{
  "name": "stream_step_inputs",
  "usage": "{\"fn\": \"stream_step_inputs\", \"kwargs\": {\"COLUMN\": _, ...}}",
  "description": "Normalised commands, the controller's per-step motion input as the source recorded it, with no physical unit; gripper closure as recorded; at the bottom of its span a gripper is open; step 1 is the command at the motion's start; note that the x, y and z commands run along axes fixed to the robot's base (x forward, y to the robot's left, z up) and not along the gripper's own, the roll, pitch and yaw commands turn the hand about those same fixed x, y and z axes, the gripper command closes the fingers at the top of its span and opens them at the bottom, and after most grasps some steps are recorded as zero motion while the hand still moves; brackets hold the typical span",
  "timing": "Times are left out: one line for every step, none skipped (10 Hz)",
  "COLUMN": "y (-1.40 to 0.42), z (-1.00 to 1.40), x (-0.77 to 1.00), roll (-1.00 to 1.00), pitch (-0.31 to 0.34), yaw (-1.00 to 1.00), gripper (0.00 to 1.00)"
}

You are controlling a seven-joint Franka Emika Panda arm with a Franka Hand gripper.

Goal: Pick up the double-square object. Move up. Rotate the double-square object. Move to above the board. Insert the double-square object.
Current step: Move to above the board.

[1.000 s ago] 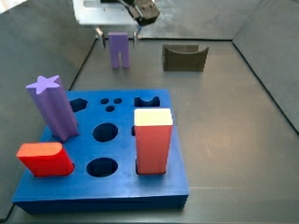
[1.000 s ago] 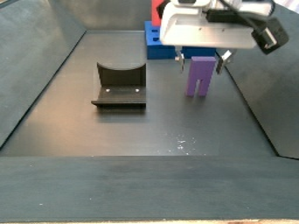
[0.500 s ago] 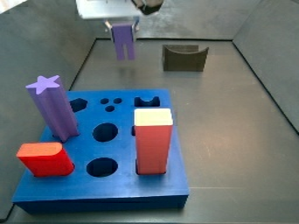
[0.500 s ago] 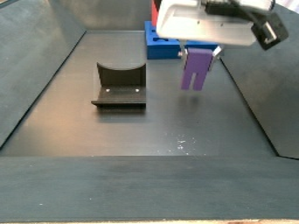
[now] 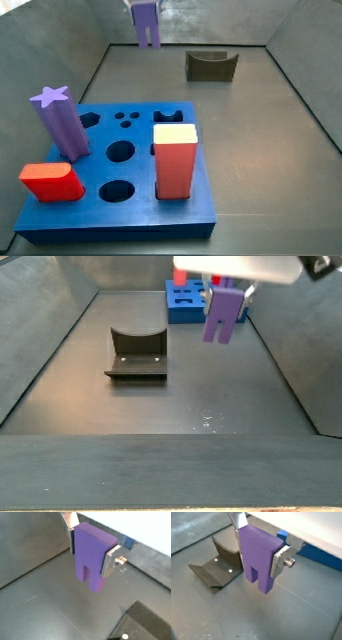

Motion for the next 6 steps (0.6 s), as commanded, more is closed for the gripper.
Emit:
{"fn": "stream_step_inputs", "kwargs": {"y": 0.07, "z": 1.00, "x": 0.13, "roll": 0.14, "pitch": 0.098, "yaw": 0.02, "gripper": 1.00}}
{"fn": "stream_step_inputs", "kwargs": {"y": 0.07, "z": 1.00, "x": 0.13, "roll": 0.14, "pitch": 0.095, "yaw": 0.02, "gripper": 1.00}}
{"fn": "stream_step_inputs", "kwargs": {"y": 0.07, "z": 1.00, "x": 0.12, "roll": 0.13, "pitch": 0.096, "yaw": 0.02, "gripper": 1.00}}
{"fn": "stream_step_inputs", "kwargs": {"y": 0.07, "z": 1.00, "x": 0.12, "roll": 0.12, "pitch": 0.094, "yaw": 0.02, "gripper": 1.00}}
{"fn": "stream_step_inputs", "kwargs": {"y": 0.07, "z": 1.00, "x": 0.12, "roll": 0.11, "pitch": 0.094, "yaw": 0.02, "gripper": 1.00}}
{"fn": "stream_step_inputs", "kwargs": {"y": 0.07, "z": 1.00, "x": 0.12, "roll": 0.10, "pitch": 0.092, "yaw": 0.02, "gripper": 1.00}}
